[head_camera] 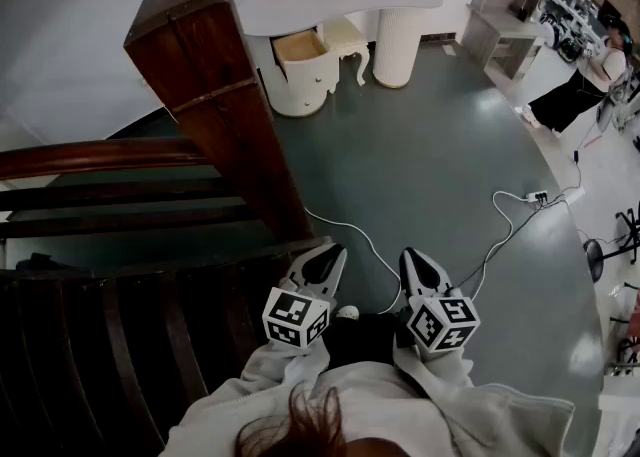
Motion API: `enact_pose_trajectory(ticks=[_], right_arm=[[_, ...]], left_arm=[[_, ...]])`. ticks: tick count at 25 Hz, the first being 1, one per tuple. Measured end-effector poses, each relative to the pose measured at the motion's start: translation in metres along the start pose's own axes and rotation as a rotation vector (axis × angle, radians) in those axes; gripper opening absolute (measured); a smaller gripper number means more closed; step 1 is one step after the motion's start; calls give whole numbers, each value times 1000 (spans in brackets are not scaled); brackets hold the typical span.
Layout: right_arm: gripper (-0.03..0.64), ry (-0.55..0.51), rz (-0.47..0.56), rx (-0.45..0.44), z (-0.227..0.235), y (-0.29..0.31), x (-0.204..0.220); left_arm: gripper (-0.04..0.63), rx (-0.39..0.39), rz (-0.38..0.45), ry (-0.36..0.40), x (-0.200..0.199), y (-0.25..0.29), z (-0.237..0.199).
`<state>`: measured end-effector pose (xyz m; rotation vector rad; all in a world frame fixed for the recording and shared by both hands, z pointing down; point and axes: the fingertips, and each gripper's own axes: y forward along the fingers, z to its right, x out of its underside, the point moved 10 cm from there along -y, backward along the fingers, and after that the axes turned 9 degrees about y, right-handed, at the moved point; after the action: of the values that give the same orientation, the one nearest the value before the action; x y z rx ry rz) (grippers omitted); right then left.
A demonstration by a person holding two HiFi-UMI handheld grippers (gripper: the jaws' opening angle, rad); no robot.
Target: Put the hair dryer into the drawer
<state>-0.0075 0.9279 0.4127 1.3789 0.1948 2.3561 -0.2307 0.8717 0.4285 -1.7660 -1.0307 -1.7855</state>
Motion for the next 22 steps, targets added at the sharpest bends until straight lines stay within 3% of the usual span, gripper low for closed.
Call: enact_pose_trajectory(ticks=[15, 22], right_arm=[[49, -11, -8, -1, -2, 8, 2], [49, -8, -12, -18, 8, 22, -5]], left_arm=[[32, -74, 13, -34, 3, -14, -8], [32, -69, -4, -16, 2, -1, -8]])
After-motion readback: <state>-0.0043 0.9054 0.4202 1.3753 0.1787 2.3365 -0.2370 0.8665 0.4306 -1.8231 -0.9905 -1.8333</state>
